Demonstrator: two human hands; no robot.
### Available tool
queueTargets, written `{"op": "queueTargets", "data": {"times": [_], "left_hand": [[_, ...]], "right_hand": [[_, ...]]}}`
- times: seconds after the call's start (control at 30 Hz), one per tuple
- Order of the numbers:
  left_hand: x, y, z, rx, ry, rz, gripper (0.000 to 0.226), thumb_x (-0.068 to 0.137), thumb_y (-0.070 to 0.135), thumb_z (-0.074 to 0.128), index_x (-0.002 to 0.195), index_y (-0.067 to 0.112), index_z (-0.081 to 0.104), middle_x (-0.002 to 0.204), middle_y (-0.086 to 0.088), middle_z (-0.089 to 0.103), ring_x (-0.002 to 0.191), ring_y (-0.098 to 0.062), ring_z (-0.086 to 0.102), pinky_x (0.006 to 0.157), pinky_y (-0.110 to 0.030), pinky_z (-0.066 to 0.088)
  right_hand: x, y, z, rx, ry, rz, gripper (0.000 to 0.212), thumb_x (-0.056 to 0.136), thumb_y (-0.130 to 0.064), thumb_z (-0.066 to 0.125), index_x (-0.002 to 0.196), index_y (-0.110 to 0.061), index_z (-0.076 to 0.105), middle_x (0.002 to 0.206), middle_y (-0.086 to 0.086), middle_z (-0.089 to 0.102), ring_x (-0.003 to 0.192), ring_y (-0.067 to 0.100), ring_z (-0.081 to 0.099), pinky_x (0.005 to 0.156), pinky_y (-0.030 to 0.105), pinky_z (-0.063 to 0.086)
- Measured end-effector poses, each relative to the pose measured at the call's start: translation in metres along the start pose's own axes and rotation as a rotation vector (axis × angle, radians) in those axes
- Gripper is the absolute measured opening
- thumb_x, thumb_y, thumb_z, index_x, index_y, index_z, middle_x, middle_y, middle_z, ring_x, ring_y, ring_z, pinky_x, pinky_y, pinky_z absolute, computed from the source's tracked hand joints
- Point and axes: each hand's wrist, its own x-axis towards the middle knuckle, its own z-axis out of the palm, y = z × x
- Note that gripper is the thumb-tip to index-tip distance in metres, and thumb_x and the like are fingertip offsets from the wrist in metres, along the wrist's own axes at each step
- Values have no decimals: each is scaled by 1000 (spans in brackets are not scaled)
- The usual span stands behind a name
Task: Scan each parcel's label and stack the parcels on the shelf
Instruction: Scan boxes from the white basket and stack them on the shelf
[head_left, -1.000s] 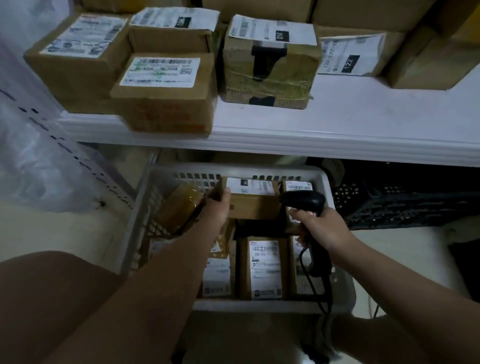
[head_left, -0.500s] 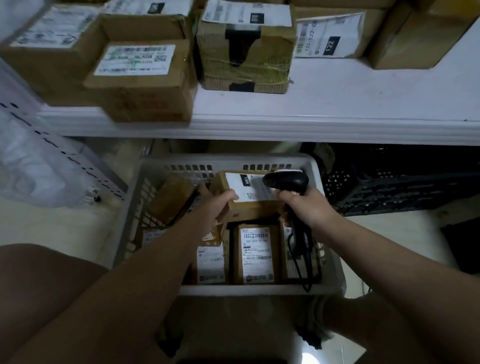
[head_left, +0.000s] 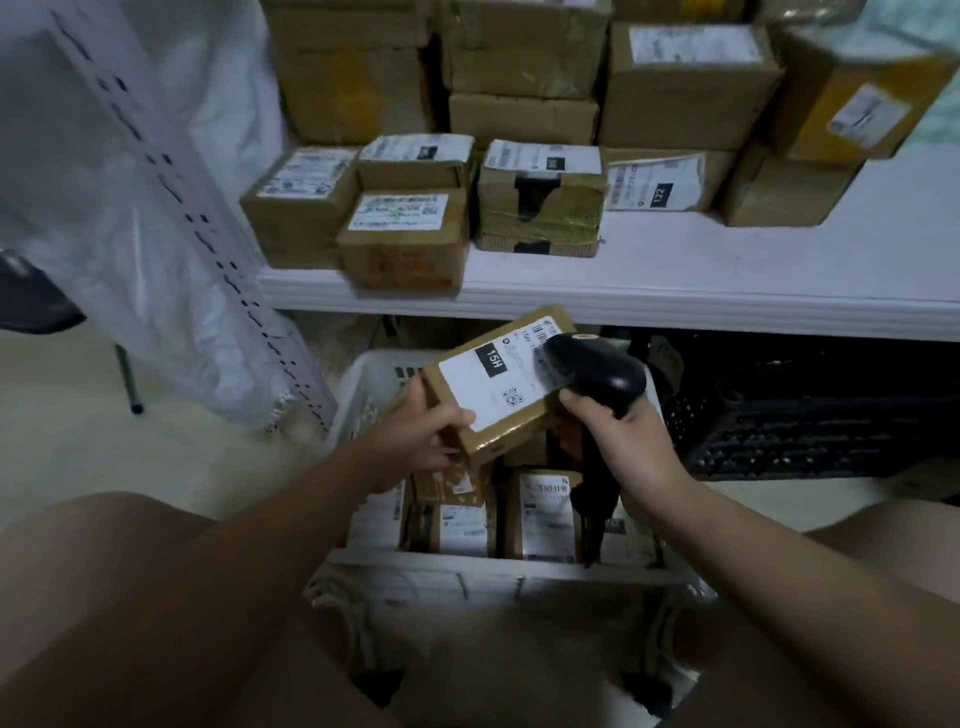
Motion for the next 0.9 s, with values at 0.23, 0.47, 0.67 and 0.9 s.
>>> {"op": "queueTargets", "data": {"times": [0.23, 0.47, 0.67, 0.9], "left_hand": [[-30, 32, 13, 263, 72, 155, 29, 92, 29, 60, 113, 15, 47, 108, -6, 64, 82, -10, 70, 60, -21, 53], [-20, 87, -8, 408, 111, 355, 64, 70, 36, 77, 119, 27, 37, 125, 0, 60, 111, -15, 62, 92, -35, 53], [-4, 75, -3, 406, 187, 397, 114, 61, 51, 83, 143, 45, 4, 147, -3, 39, 123, -22, 53, 96, -37, 50], [2, 64, 15, 379, 224, 449, 106, 80, 25, 76, 150, 32, -4, 118, 9, 44, 92, -8, 61, 61, -9, 50]], "right_hand": [[-12, -32, 16, -39, -20, -315, 16, 84, -7, 73, 93, -20, 69, 79, -10, 73, 83, 2, 69, 71, 16, 54], [23, -92, 19, -156, -80, -472, 11, 86, -17, 71, 93, -23, 66, 73, -19, 67, 71, -7, 62, 66, 11, 47], [23, -79, 14, -260, -32, -486, 13, 83, -24, 74, 83, -12, 70, 73, 8, 70, 77, 19, 67, 73, 40, 52], [8, -75, 5, -339, -28, -484, 38, 84, -24, 74, 56, -20, 48, 42, -15, 41, 47, 1, 40, 55, 25, 35]]}}
